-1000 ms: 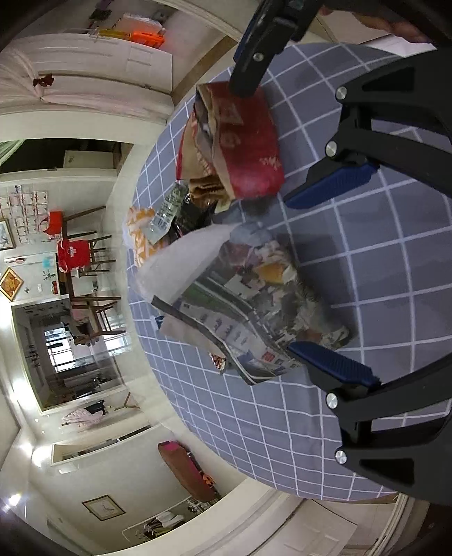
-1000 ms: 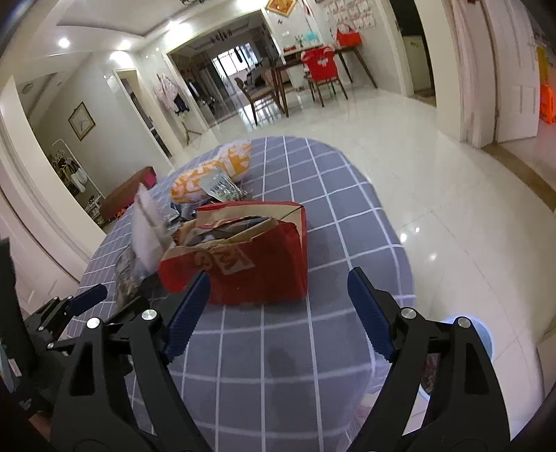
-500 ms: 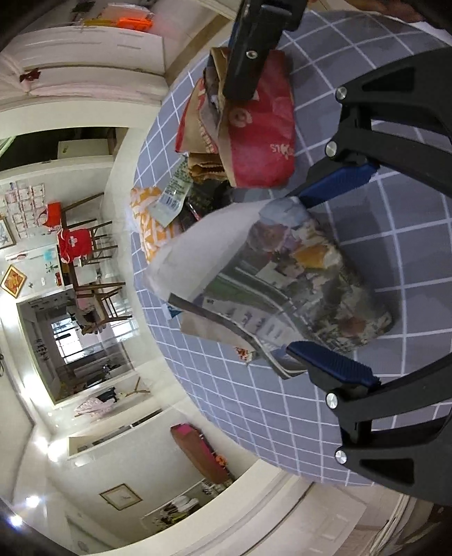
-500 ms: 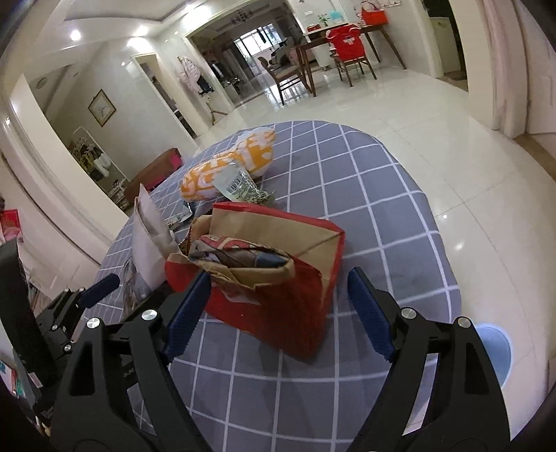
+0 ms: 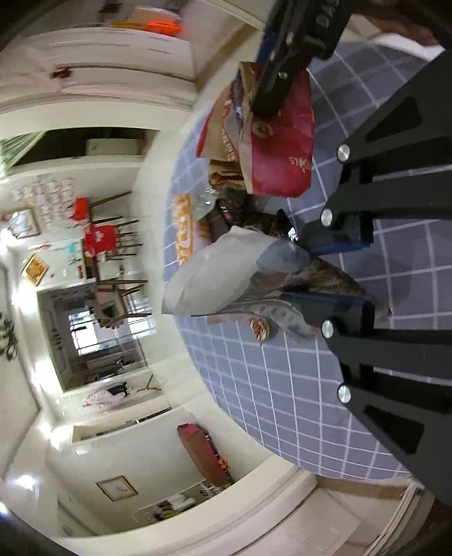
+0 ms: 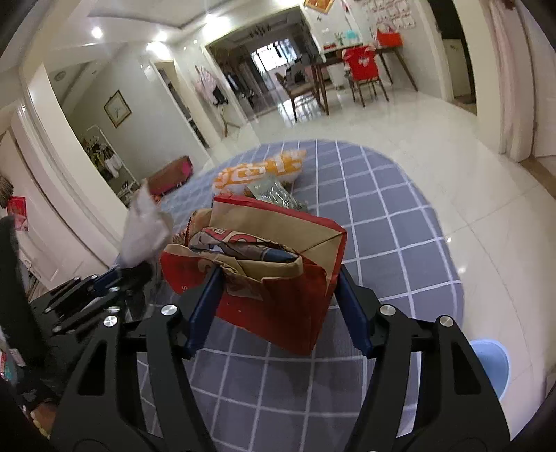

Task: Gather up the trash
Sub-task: 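Grasp the crumpled newspaper with the left tool while the right grasps the red bag, then carry the newspaper and red bag over the blue bin and open both tools, then move both tools back over the remaining trash on the table, then grasp the black snack wrapper with the left tool while the right grasps the yellow tag, then carry the black wrapper and tag over the blue bin and open both tools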

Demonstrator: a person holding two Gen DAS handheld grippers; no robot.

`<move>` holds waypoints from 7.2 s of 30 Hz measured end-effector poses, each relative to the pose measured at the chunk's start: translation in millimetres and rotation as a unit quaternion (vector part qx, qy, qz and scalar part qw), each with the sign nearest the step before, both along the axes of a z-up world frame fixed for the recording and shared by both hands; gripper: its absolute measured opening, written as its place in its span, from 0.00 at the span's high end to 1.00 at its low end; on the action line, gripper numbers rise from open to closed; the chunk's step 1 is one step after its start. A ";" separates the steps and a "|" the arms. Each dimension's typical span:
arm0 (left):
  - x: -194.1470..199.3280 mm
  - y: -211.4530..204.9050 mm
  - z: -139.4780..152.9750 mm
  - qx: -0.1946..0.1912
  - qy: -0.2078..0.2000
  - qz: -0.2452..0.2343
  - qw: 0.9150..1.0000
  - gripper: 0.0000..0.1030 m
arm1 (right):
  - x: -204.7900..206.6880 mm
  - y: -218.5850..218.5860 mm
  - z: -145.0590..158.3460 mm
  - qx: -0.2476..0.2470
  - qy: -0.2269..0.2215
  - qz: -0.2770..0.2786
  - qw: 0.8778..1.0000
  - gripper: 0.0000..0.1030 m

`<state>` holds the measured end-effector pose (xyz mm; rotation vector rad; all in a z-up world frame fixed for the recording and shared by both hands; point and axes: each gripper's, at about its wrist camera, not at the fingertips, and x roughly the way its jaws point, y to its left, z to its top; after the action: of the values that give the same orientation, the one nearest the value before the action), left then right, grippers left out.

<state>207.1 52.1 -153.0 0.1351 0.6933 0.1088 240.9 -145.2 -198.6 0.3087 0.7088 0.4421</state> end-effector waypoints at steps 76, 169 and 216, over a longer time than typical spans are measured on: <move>-28.4 -372.8 -64.0 -0.081 0.132 -0.364 0.919 0.82 | -195.8 -332.9 -35.8 0.014 -0.010 -0.368 0.930 0.21; -8.7 -9.2 -17.1 -0.168 0.068 -0.062 0.982 0.87 | -8.5 31.2 -13.7 -0.089 0.046 0.037 0.994 0.93; -22.6 -255.3 -25.7 -0.145 0.112 -0.277 0.943 0.87 | -107.5 -210.2 -3.4 -0.048 0.030 -0.166 0.985 0.98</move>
<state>184.5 -203.2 -178.7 0.0558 0.8659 -0.5548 133.5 -355.3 -202.0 0.3439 0.7186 0.0819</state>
